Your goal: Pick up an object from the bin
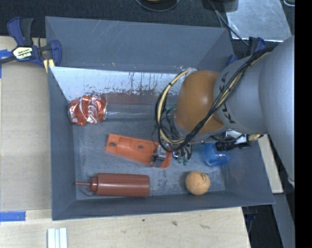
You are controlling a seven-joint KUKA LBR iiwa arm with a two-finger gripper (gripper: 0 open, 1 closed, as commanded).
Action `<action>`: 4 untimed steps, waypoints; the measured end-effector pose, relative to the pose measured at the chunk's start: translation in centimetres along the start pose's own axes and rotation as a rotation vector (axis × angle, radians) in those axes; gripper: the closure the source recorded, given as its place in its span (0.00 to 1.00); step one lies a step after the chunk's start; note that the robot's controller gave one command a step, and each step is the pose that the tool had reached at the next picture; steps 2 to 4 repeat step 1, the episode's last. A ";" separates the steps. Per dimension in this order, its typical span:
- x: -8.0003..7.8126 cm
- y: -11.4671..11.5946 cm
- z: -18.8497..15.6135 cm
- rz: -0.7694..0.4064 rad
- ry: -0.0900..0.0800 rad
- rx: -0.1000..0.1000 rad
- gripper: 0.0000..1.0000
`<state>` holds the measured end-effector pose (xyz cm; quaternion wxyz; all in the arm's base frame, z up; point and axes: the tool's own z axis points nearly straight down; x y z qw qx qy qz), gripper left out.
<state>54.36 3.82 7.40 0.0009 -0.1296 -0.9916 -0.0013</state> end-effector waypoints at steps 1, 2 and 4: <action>0.4 0.2 -19.9 -0.028 -0.005 -0.001 1.00; 0.4 0.2 -19.9 -0.028 -0.005 -0.001 1.00; 0.4 0.2 -19.9 -0.028 -0.005 -0.001 1.00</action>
Offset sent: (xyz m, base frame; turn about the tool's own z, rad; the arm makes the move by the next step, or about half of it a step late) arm 0.0000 0.0000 0.0000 0.0000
